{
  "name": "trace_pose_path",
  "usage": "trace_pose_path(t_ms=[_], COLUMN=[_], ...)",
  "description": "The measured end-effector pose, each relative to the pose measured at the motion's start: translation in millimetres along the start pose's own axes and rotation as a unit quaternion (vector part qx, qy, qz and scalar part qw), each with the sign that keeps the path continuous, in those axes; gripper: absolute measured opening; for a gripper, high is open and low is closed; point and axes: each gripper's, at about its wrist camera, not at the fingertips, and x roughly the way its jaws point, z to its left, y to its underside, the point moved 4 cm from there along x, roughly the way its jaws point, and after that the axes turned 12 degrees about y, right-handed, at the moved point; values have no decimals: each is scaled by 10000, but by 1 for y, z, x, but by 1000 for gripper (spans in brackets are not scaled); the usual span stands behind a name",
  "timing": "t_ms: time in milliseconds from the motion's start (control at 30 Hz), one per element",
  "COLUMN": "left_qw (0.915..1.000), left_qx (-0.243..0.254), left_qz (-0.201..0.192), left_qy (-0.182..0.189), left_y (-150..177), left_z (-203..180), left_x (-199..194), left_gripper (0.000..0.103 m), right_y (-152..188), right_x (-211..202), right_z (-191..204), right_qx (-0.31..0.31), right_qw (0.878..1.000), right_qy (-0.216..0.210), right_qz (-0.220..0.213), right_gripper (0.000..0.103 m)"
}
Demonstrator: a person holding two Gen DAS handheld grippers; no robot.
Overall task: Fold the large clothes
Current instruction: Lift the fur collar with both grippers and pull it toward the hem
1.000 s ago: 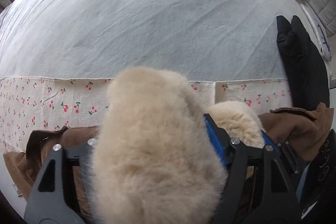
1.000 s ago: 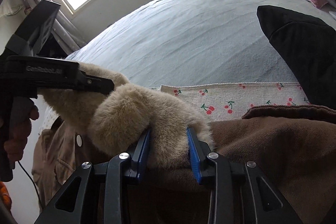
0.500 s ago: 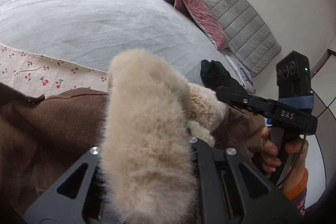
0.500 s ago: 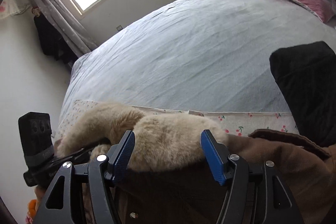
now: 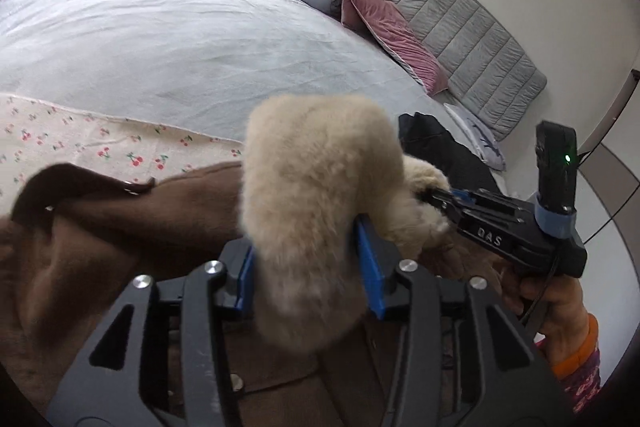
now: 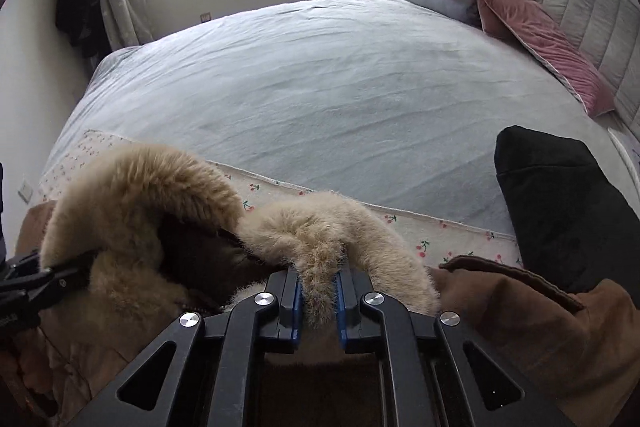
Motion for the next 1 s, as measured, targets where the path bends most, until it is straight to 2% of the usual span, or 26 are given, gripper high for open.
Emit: trace_pose_path(t_ms=[33, 100, 133, 167, 267, 367, 433, 500, 533, 567, 600, 633, 700, 767, 800, 833, 867, 900, 933, 967, 1000], left_qw=[9994, 9975, 9966, 9956, 9902, 9763, 9606, 9447, 9374, 9308, 9245, 9239, 9403, 9702, 9836, 9890, 9867, 9763, 9697, 9765, 9847], left_qx=[121, 246, 290, 330, 689, 1054, 1129, 1236, 1366, 1500, 1577, 1520, 1387, 1160, 880, 634, 538, 589, 565, 347, 130], left_qz=[61, 114, 170, 273, 613, 1229, 1710, 1950, 2030, 2128, 2283, 2361, 1818, 733, 81, -564, -1150, -1729, -1997, -1772, -1286], left_qy=[-313, -650, -750, -829, -1047, -1438, -1877, -2327, -2477, -2565, -2613, -2598, -2521, -1996, -1572, -1211, -1018, -1158, -1285, -1180, -1166], left_y=[-9, -24, -33, -42, -57, -58, -51, -47, -45, -42, -37, -33, -41, -55, -62, -66, -66, -65, -65, -64, -63], left_z=[-2, -6, -10, -16, -42, -59, -55, -49, -48, -49, -48, -46, -50, -57, -56, -51, -47, -41, -32, -16, 2], left_x=[-3, -9, -10, -9, 6, 37, 61, 78, 86, 92, 97, 98, 80, 41, 18, -5, -23, -40, -47, -41, -26], left_gripper=[49, 52, 55, 64, 68, 70, 70, 70, 68, 55, 23, 20, 12, 10, 8, 7, 0, 0, 0, 0, 0], right_y=[5, 15, 18, 21, 25, 29, 33, 35, 37, 38, 39, 39, 37, 32, 30, 28, 27, 26, 23, 19, 12], right_x=[-2, -5, -8, -11, -23, -27, -28, -28, -28, -26, -26, -25, -29, -45, -54, -66, -76, -85, -88, -83, -66], right_z=[0, 3, 6, 9, 9, 12, 11, 11, 11, 11, 11, 10, 3, -11, -18, -26, -34, -43, -54, -65, -72], right_qx=[20, 102, 121, 140, 122, 110, 130, 124, 106, 86, 62, 65, 308, 806, 1026, 1300, 1575, 1836, 2075, 2275, 2335], right_qw=[10000, 9999, 9998, 9998, 9996, 9994, 9993, 9992, 9992, 9993, 9993, 9992, 9984, 9928, 9876, 9790, 9682, 9558, 9456, 9430, 9509], right_qy=[-15, -116, -137, -150, -176, -208, -251, -281, -280, -266, -241, -225, -201, -166, -123, -71, 6, 225, 435, 457, 219], right_qz=[-11, 0, -36, -77, -206, -259, -262, -257, -261, -266, -289, -317, -431, -874, -1185, -1570, -1944, -2283, -2469, -2386, -2019], right_gripper=[11, 11, 11, 11, 11, 11, 11, 11, 11, 11, 11, 11, 10, 9, 9, 9, 7, 1, 1, 1, 2])
